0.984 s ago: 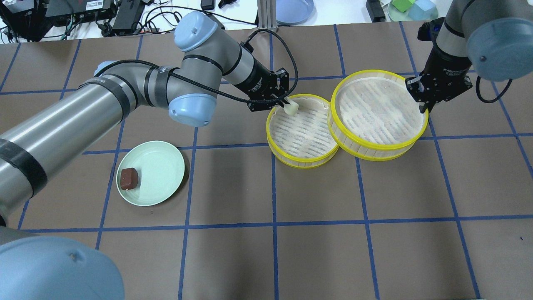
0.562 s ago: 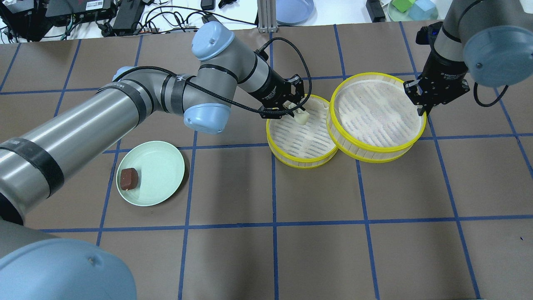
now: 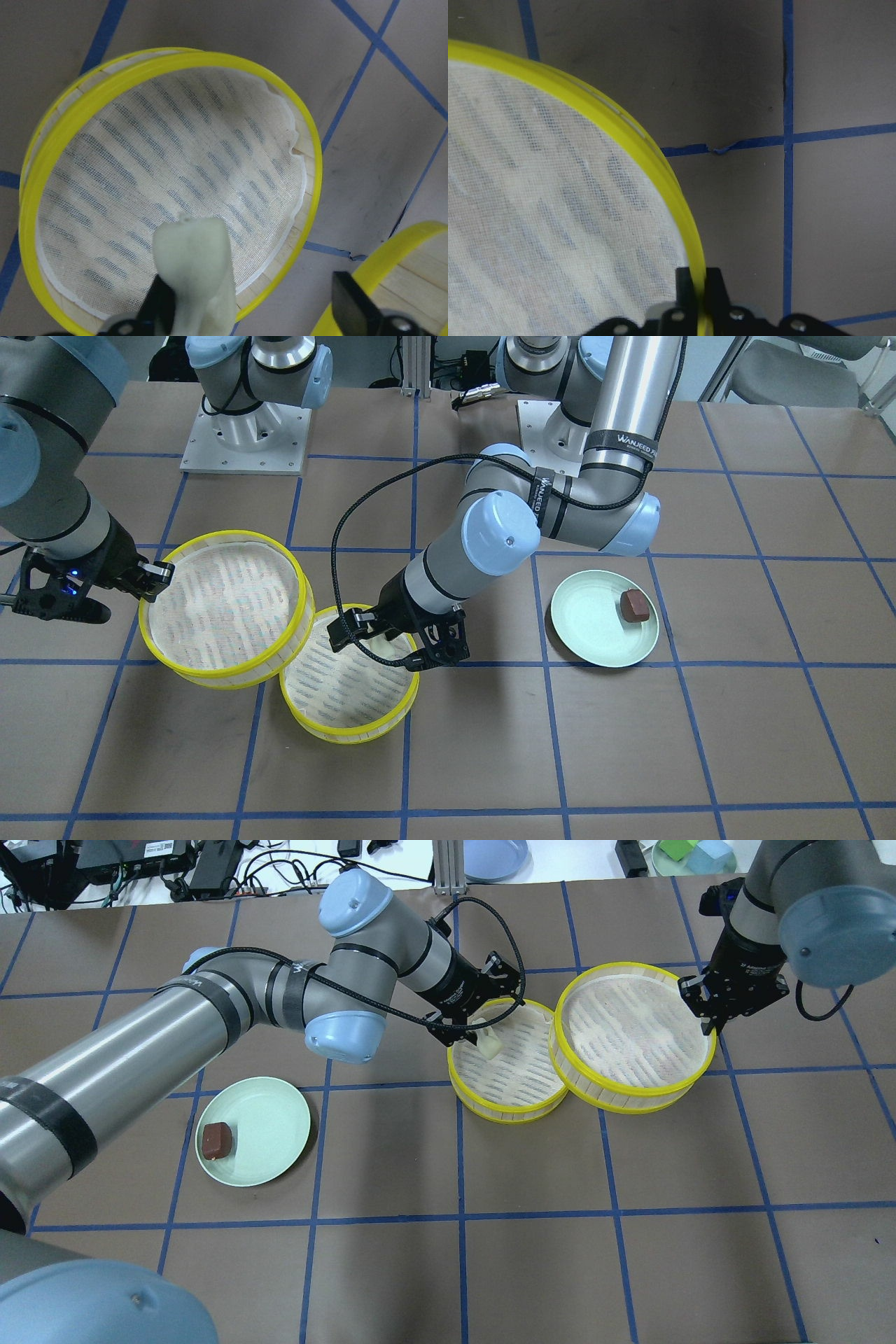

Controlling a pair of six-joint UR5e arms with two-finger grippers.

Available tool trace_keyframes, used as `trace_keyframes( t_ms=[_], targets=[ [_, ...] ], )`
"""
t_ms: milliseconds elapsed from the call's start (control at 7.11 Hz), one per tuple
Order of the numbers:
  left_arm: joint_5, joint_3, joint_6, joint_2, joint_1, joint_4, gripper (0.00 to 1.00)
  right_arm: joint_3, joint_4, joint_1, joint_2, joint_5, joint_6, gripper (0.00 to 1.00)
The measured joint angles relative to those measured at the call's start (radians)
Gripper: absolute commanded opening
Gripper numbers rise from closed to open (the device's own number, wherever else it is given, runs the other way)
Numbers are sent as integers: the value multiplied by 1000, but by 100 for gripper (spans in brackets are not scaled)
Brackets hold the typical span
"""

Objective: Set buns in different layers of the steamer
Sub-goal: 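Set the top tier back on the bottom tier while the left gripper withdraws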

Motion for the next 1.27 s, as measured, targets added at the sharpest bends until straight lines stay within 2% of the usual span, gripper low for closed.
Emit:
trace_keyframes(
  t_ms=[562, 844, 1266],
  targets=[
    [31, 15, 46, 11, 25, -33, 100, 2, -19, 8, 11, 7, 10, 0],
    [106, 30, 257, 71, 132, -208, 100, 3, -67, 60, 29, 10, 66, 0],
    [346, 28, 603, 178, 269, -489, 100, 4, -179, 232, 92, 10, 280, 0]
  ],
)
